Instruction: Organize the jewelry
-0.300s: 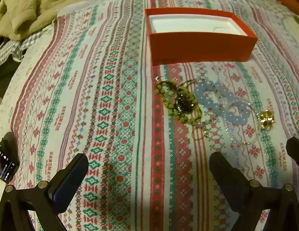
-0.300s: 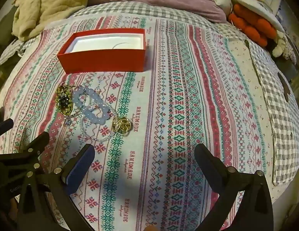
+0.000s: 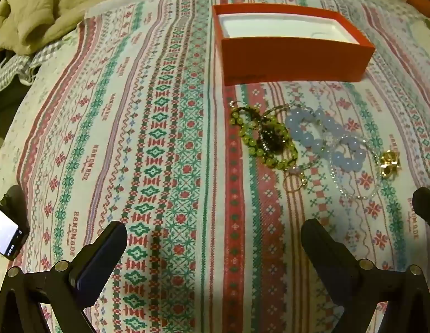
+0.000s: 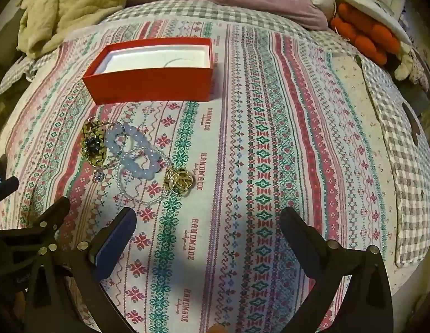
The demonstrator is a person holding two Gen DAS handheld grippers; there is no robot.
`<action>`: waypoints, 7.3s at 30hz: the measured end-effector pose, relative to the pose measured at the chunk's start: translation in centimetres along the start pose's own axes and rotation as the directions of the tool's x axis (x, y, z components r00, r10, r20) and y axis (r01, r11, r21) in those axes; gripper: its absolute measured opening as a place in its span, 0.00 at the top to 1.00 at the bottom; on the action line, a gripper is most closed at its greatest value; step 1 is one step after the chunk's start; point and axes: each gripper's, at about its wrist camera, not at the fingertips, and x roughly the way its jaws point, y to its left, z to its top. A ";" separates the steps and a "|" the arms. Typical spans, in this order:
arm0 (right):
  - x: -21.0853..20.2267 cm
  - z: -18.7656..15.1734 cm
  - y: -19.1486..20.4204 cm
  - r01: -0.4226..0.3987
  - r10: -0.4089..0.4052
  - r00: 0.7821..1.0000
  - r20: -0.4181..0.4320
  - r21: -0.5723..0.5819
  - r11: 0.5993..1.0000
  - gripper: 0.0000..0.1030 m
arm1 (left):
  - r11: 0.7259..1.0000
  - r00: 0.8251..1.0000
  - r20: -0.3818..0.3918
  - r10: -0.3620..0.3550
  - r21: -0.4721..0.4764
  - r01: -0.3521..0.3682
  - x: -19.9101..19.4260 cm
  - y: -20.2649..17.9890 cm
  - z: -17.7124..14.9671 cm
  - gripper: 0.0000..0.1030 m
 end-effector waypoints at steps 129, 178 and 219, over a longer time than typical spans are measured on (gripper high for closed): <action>8.0 9.0 3.8 -0.318 0.294 0.936 -0.193 -0.108 0.942 0.88 | 0.819 0.857 -0.247 -0.452 0.265 0.509 8.1 -3.1 11.8 0.71; -3.9 13.9 -2.6 -0.295 0.280 0.944 0.177 0.069 0.953 0.88 | 0.820 0.799 0.187 -0.571 0.104 0.562 1.5 -3.9 18.5 1.00; 2.3 17.4 -2.0 -0.245 0.246 0.952 0.180 -0.028 0.969 0.60 | 0.957 0.942 0.178 -0.283 0.114 0.266 4.9 -2.7 18.4 0.55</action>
